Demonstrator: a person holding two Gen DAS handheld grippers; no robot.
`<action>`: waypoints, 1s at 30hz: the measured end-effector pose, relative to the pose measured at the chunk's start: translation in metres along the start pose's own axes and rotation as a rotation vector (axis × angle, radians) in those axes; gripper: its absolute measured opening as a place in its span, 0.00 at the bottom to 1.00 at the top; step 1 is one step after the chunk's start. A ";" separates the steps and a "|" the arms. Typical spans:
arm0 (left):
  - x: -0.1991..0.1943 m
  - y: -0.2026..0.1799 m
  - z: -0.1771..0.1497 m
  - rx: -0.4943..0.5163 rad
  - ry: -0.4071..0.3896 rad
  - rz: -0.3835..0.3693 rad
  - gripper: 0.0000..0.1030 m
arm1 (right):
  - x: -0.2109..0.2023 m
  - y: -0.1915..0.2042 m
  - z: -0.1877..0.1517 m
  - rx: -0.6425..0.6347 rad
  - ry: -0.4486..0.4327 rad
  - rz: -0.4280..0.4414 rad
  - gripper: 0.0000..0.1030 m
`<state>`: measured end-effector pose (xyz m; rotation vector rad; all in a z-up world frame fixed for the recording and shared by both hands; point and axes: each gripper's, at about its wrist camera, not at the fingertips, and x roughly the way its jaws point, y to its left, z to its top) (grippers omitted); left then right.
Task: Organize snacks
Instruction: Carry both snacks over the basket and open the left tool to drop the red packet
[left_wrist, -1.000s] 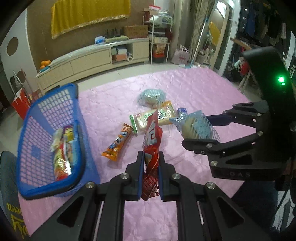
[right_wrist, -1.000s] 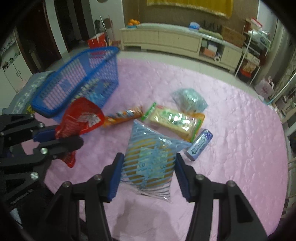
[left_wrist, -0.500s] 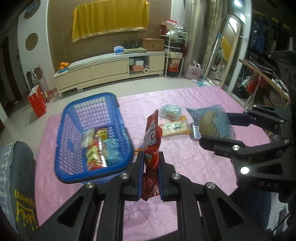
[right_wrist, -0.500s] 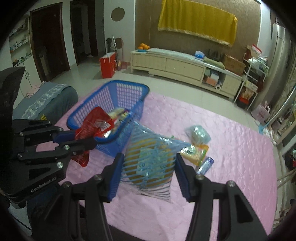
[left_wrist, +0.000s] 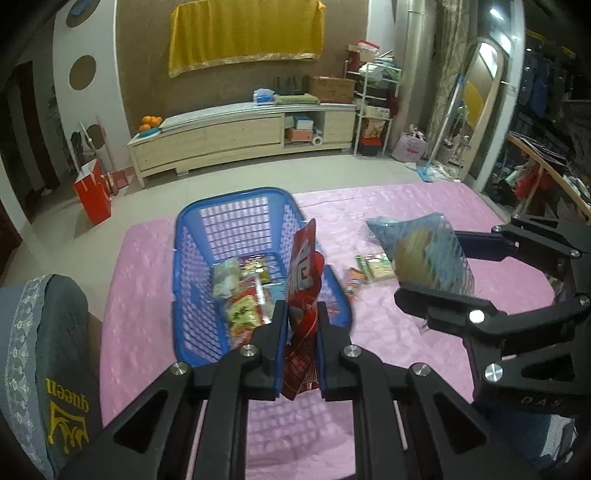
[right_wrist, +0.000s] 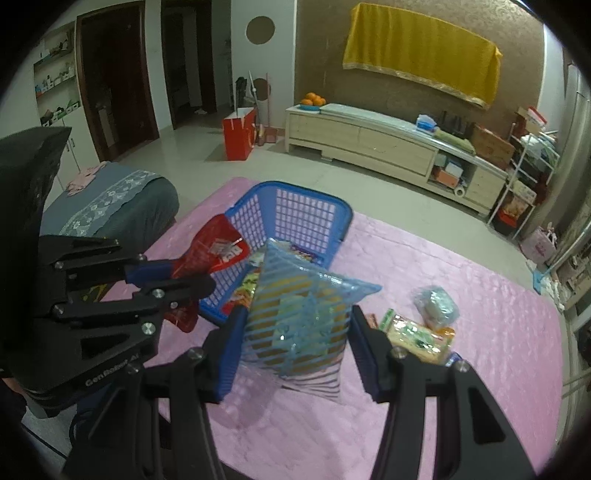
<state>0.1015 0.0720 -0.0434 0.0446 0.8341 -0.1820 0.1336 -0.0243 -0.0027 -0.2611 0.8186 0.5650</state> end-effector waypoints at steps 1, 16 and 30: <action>0.003 0.005 0.001 -0.006 0.004 0.000 0.12 | 0.006 0.002 0.002 -0.001 0.005 0.001 0.57; 0.064 0.047 0.002 -0.054 0.079 -0.011 0.12 | 0.073 0.005 0.022 0.005 0.090 0.020 0.57; 0.058 0.065 -0.003 -0.071 0.059 0.002 0.66 | 0.066 -0.001 0.022 0.028 0.092 -0.004 0.57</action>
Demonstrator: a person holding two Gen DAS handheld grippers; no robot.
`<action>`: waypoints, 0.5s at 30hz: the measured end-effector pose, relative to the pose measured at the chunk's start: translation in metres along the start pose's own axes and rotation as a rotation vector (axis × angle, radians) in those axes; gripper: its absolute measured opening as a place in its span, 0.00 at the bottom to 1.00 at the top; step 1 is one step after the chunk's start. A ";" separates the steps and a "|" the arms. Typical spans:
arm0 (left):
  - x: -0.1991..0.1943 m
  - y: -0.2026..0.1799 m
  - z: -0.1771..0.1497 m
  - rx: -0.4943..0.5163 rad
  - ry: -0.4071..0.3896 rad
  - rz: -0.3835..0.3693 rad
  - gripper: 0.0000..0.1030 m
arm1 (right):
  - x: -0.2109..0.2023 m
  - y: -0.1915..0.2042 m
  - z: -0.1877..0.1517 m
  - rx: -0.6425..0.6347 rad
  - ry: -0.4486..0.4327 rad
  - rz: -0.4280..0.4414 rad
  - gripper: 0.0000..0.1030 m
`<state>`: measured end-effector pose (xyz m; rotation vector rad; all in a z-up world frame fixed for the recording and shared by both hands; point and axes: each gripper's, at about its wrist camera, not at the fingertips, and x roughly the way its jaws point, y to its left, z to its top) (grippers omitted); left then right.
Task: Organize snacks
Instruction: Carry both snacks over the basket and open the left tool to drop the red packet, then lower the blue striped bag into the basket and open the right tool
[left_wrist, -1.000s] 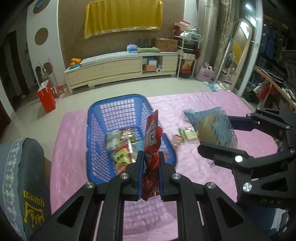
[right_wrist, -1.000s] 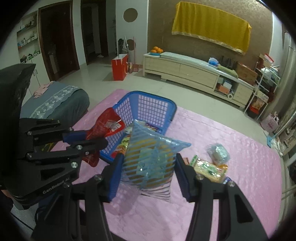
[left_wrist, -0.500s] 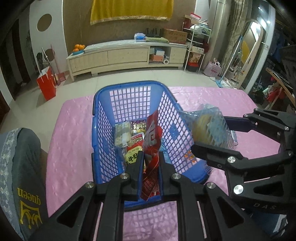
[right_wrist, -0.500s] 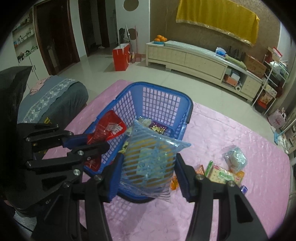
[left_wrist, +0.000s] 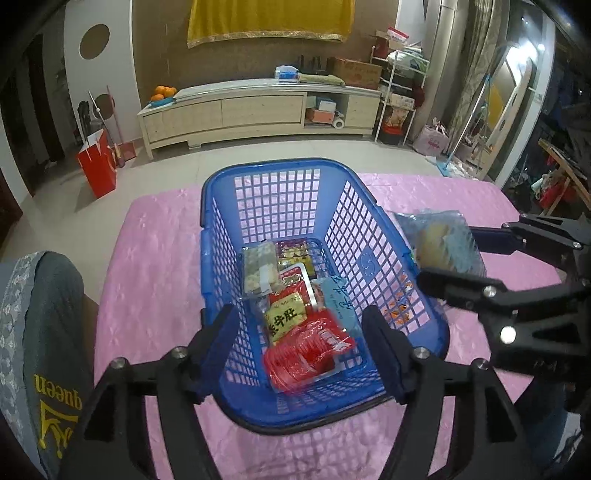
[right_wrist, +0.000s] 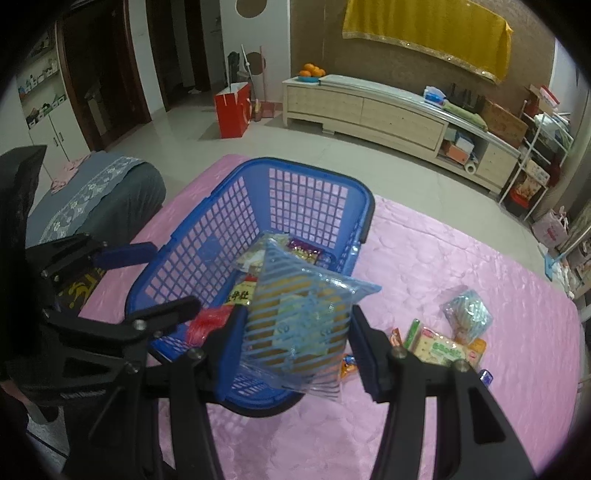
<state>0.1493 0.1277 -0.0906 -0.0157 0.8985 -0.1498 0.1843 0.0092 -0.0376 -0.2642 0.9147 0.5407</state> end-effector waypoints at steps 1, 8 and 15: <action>-0.005 0.001 -0.001 -0.001 -0.009 0.008 0.69 | -0.002 0.000 0.000 0.001 -0.004 0.001 0.57; -0.025 0.008 -0.001 0.021 -0.045 0.049 0.73 | -0.010 0.005 0.008 -0.007 -0.022 0.012 0.57; -0.027 0.014 0.006 0.006 -0.056 0.070 0.74 | -0.005 0.010 0.022 -0.031 -0.020 0.050 0.57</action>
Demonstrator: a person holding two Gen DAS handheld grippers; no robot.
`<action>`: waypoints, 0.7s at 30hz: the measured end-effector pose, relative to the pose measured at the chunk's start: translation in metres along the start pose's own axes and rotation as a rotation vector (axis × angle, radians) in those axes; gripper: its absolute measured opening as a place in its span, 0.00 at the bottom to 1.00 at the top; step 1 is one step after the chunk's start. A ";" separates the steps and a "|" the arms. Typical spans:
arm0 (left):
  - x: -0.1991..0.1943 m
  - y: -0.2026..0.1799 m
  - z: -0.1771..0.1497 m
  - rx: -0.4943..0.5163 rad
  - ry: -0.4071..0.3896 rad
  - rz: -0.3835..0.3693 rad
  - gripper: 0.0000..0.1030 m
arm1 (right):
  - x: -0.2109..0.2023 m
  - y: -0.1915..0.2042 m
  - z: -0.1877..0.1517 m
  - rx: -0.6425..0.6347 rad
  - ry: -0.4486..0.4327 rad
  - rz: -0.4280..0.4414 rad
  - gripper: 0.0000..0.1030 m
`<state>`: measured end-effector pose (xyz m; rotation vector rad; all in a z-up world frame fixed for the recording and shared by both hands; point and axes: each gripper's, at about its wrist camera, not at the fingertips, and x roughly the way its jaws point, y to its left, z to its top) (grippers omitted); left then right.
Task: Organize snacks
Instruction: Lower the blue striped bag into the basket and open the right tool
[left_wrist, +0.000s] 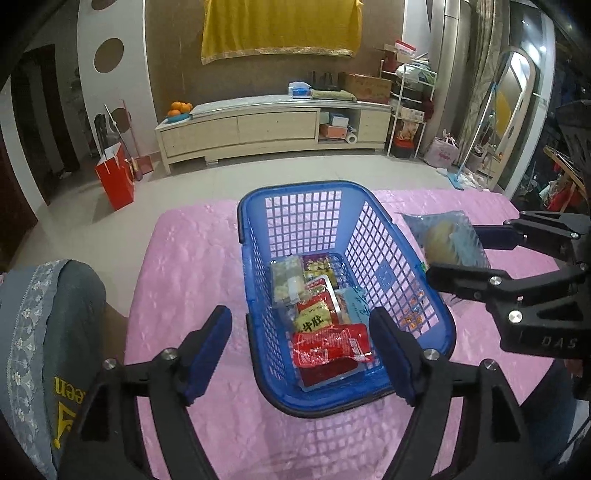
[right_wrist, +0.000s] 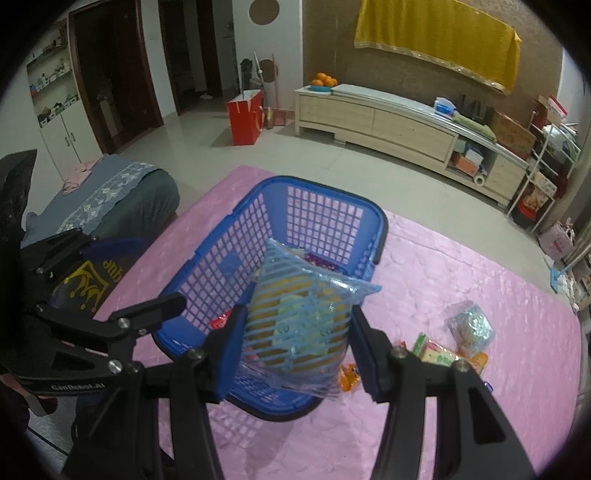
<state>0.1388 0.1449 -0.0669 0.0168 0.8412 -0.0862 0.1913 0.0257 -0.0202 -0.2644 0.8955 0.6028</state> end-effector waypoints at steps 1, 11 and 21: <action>0.001 0.000 0.002 -0.003 -0.007 0.003 0.75 | 0.002 0.000 0.002 -0.005 0.001 0.002 0.57; 0.027 0.011 0.032 -0.021 -0.008 -0.006 0.76 | 0.032 -0.014 0.025 -0.018 0.023 -0.011 0.57; 0.064 0.023 0.051 -0.028 0.023 0.042 0.76 | 0.073 -0.028 0.046 -0.016 0.053 -0.003 0.57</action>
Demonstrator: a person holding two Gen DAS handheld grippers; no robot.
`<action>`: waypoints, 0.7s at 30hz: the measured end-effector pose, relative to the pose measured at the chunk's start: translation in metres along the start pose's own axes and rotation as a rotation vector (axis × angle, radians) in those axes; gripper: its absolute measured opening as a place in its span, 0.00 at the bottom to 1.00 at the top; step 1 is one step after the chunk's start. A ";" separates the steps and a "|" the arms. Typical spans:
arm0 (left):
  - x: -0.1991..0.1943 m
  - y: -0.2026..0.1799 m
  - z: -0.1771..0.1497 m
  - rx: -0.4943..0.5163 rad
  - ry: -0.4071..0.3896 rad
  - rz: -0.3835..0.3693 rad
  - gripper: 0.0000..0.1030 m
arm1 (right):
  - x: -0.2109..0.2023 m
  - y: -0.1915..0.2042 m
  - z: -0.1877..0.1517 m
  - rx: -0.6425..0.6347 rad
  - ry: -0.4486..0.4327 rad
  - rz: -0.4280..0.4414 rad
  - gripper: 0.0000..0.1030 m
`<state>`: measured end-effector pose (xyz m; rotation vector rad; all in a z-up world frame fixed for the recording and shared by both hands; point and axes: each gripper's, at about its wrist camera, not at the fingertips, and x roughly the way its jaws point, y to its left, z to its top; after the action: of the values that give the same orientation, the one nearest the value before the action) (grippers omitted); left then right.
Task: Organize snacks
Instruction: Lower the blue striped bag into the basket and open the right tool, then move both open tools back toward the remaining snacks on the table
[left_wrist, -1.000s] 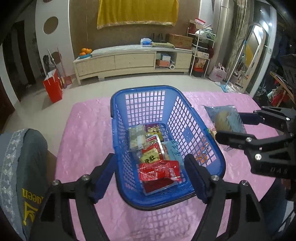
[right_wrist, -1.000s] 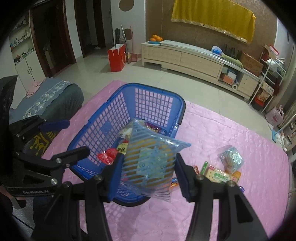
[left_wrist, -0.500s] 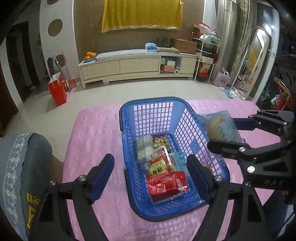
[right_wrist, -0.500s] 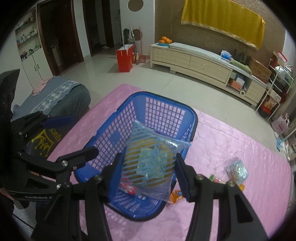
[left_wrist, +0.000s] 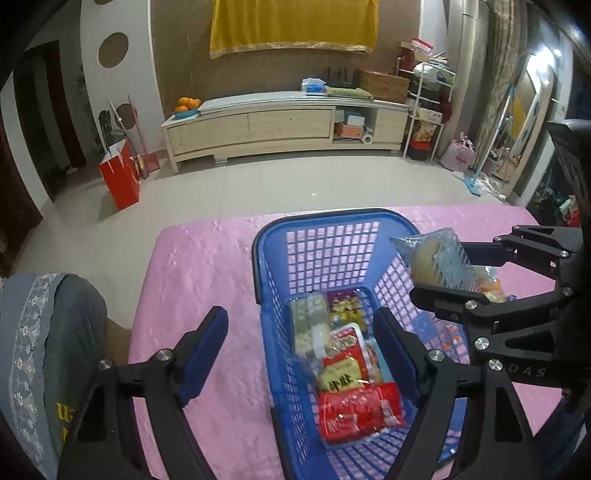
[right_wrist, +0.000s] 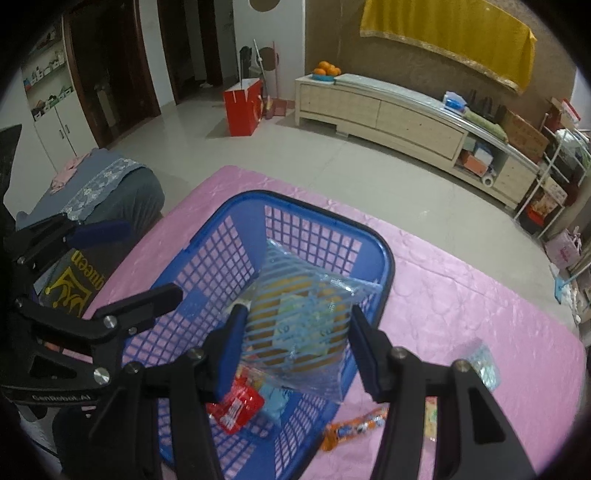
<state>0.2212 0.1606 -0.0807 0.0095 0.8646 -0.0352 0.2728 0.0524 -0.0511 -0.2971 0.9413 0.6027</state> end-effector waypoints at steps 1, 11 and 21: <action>0.004 0.002 0.001 -0.006 0.006 0.007 0.76 | 0.005 0.000 0.002 -0.006 0.001 0.011 0.57; -0.001 0.000 -0.008 -0.028 0.019 0.024 0.76 | -0.012 -0.010 -0.016 -0.017 -0.016 -0.085 0.84; -0.064 -0.038 -0.016 0.003 -0.060 -0.030 0.77 | -0.087 -0.022 -0.050 0.043 -0.053 -0.059 0.84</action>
<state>0.1664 0.1242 -0.0422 -0.0017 0.8048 -0.0645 0.2145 -0.0204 -0.0076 -0.2680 0.8905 0.5327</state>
